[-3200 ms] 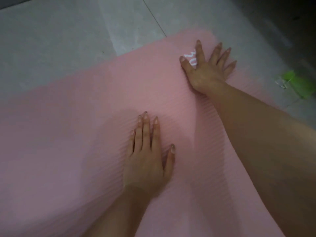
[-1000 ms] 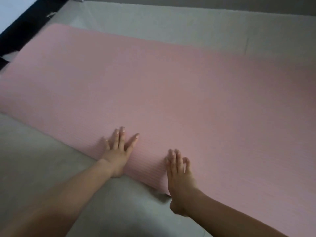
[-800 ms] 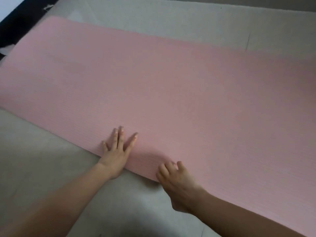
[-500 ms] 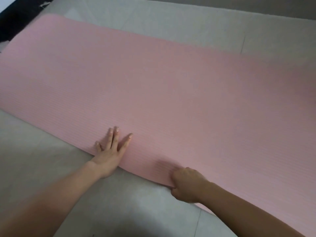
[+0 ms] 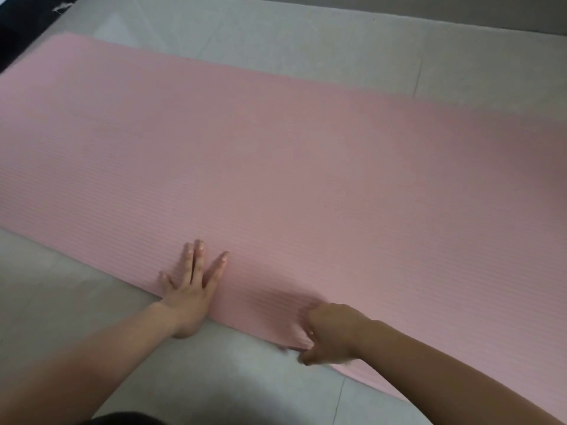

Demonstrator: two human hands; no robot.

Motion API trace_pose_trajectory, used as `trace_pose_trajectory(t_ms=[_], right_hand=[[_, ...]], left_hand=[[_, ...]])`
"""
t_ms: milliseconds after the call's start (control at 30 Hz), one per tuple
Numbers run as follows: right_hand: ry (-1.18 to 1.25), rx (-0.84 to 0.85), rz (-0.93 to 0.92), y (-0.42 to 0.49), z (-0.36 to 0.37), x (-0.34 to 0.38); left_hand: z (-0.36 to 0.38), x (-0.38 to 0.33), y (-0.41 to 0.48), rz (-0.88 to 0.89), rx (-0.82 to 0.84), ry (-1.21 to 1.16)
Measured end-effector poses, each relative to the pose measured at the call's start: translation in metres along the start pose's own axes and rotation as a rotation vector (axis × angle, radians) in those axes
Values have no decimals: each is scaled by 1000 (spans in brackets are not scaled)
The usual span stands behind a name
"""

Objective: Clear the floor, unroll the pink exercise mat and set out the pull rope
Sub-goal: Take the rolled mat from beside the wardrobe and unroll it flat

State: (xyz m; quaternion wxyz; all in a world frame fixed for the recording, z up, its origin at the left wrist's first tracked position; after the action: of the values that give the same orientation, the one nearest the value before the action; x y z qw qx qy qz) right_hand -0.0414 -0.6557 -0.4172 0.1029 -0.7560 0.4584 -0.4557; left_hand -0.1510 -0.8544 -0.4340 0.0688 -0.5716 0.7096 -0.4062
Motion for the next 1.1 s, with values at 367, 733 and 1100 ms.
trace_pose_trajectory(t_ms=[367, 733, 1100], right_hand=[[12, -172, 277, -54, -154, -25], [-185, -286, 200, -153, -337, 193], [-336, -86, -145, -300, -370, 460]], left_hand=[[-65, -10, -20, 31, 273, -221], [-318, 111, -222, -81, -96, -985], [-319, 239, -562, -760, -110, -1444]])
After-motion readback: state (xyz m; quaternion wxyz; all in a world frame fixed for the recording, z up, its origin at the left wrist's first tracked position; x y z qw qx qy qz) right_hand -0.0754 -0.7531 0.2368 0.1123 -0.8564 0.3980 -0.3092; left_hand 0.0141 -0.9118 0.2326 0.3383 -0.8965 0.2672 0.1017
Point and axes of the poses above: each hand's wrist, its own y-axis towards the middle knuckle, its own z-axis out of the palm, x = y × z, the point moved 10 cm from there along y, towards the middle knuckle, and after that the axes turned 14 degrees about -z, right-handed, at the moved point
